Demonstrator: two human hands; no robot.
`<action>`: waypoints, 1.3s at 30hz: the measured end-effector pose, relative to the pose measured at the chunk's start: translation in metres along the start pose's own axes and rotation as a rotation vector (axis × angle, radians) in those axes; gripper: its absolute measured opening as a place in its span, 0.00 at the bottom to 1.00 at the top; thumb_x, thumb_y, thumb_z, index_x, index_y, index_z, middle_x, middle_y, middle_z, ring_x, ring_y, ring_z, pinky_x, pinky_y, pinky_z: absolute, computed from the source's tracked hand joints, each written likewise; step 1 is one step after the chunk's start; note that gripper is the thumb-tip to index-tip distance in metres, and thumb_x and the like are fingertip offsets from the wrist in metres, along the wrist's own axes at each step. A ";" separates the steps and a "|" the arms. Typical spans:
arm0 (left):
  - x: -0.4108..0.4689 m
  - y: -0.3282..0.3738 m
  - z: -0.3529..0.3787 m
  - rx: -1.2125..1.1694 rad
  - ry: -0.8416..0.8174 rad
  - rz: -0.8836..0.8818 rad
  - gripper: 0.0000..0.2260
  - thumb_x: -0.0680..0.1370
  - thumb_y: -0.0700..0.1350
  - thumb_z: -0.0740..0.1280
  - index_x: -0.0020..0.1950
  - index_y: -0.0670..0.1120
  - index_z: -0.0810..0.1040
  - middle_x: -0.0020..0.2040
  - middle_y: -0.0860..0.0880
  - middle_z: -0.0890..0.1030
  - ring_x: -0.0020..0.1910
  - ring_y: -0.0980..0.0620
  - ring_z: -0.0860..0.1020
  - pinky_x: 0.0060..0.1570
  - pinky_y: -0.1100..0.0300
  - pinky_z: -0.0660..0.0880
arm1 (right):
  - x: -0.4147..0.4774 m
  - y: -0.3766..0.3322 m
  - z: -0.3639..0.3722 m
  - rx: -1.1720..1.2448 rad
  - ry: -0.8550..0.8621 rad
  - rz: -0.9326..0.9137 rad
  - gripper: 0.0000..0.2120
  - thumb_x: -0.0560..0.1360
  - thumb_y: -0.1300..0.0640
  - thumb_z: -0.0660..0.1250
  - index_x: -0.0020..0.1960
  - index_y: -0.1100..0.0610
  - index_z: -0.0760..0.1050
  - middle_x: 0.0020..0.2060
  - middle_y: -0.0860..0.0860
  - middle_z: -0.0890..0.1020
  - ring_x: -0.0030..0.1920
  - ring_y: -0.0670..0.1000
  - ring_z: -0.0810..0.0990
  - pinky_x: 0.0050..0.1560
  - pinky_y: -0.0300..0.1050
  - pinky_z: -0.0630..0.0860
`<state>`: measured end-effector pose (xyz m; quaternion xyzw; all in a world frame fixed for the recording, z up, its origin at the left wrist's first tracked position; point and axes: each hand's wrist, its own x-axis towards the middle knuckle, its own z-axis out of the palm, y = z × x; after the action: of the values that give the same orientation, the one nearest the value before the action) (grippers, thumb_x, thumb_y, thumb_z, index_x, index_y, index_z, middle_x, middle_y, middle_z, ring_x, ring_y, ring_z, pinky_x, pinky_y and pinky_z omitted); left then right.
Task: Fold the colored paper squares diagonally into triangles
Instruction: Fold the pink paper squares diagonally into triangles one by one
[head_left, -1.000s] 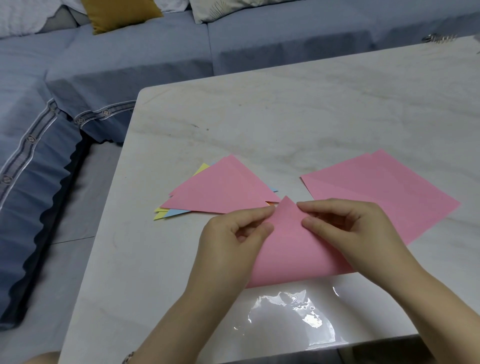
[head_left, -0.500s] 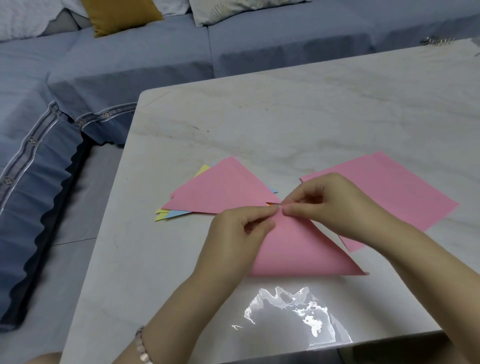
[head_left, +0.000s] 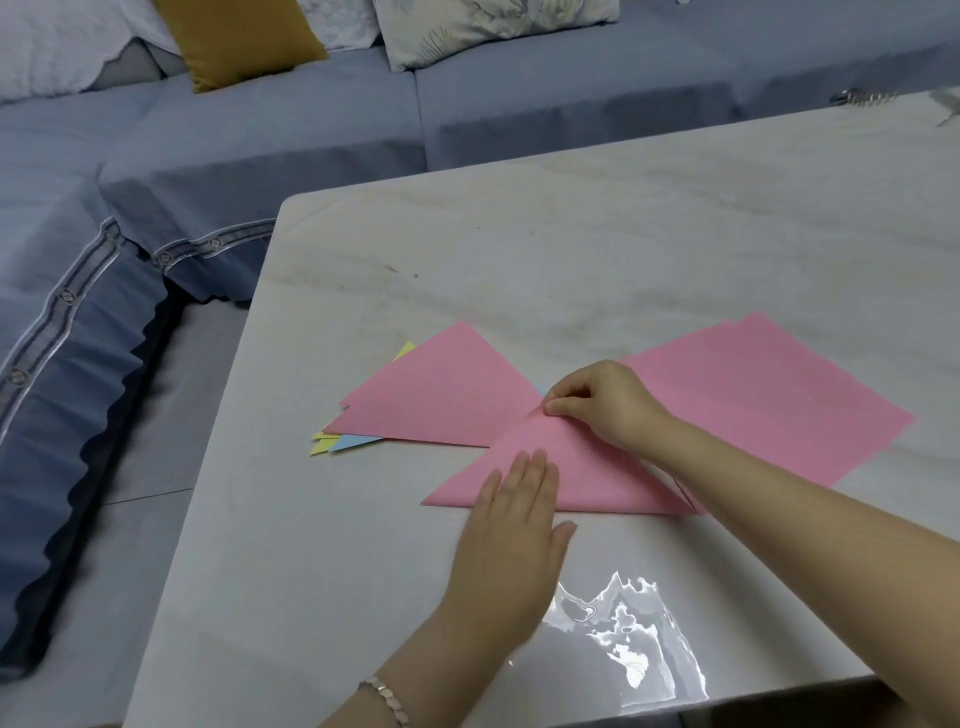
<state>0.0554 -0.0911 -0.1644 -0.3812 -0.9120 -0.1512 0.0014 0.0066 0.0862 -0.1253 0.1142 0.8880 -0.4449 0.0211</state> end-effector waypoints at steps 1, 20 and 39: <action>-0.003 -0.001 0.003 0.029 -0.042 -0.005 0.25 0.81 0.54 0.40 0.66 0.42 0.67 0.66 0.44 0.75 0.65 0.47 0.73 0.64 0.53 0.60 | -0.001 0.001 0.001 -0.010 0.000 0.003 0.04 0.70 0.62 0.70 0.41 0.59 0.83 0.39 0.50 0.84 0.35 0.39 0.76 0.38 0.25 0.68; -0.021 -0.009 0.013 0.154 -0.145 0.003 0.36 0.75 0.68 0.44 0.73 0.45 0.61 0.74 0.49 0.62 0.73 0.42 0.56 0.62 0.35 0.51 | -0.070 0.006 0.015 -0.504 0.325 -0.427 0.14 0.71 0.56 0.58 0.48 0.60 0.80 0.43 0.55 0.81 0.46 0.59 0.80 0.47 0.48 0.74; -0.021 -0.008 0.011 0.168 -0.158 -0.018 0.37 0.75 0.69 0.43 0.73 0.45 0.59 0.75 0.49 0.61 0.73 0.45 0.53 0.63 0.37 0.49 | -0.144 0.053 0.039 -0.630 0.371 -0.413 0.15 0.76 0.55 0.57 0.50 0.60 0.80 0.44 0.52 0.81 0.49 0.52 0.74 0.55 0.44 0.67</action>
<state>0.0662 -0.1076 -0.1791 -0.3822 -0.9222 -0.0440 -0.0399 0.1562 0.0594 -0.1708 -0.0001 0.9737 -0.1184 -0.1947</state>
